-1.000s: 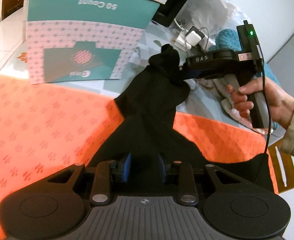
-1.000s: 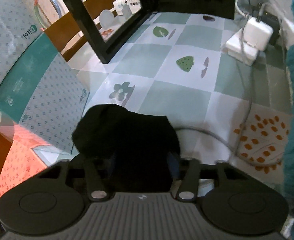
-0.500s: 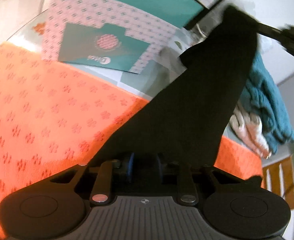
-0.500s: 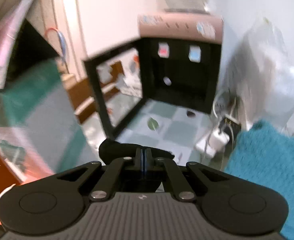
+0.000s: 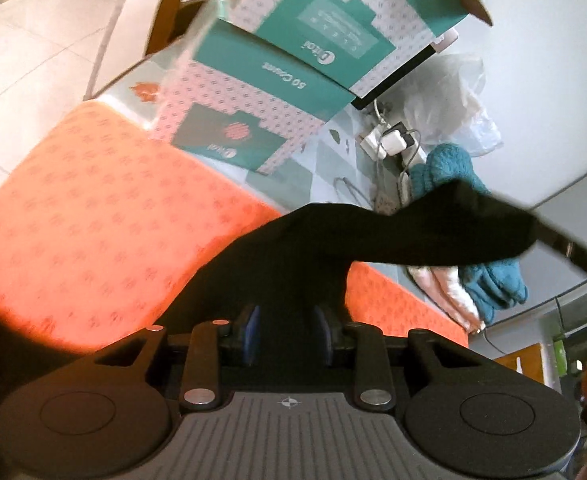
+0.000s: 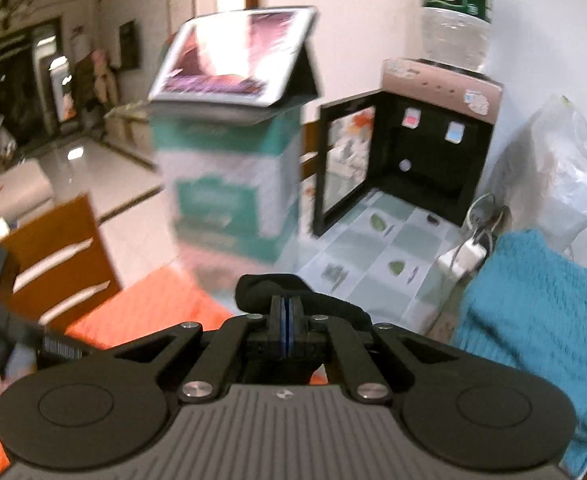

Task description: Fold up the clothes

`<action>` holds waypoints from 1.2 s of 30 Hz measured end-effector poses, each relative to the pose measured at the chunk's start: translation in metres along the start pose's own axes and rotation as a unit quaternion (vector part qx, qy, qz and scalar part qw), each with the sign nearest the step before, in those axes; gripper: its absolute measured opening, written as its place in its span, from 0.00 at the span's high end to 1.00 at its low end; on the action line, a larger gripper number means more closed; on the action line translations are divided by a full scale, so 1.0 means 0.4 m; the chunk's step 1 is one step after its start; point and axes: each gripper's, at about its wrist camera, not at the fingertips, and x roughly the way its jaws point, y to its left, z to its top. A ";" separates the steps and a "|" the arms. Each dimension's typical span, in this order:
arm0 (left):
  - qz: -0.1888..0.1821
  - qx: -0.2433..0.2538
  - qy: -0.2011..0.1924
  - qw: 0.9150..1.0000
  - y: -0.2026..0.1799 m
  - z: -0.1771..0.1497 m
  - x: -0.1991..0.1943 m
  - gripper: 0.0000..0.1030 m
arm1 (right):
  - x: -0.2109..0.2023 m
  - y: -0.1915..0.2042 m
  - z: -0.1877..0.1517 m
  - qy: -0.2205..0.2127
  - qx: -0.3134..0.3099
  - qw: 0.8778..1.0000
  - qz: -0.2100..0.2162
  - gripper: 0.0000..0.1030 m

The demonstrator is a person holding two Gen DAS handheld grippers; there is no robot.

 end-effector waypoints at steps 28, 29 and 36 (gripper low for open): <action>0.076 0.138 0.054 0.986 -0.048 -0.249 -0.088 0.49 | -0.136 0.300 -0.416 0.130 -0.026 0.986 0.098 0.76; 0.075 0.146 0.057 0.985 -0.055 -0.253 -0.081 0.46 | -0.145 0.290 -0.414 0.129 -0.017 0.987 0.094 0.73; 0.063 0.179 0.076 0.979 -0.093 -0.268 -0.026 0.37 | -0.172 0.218 -0.444 0.130 0.058 0.989 0.047 0.66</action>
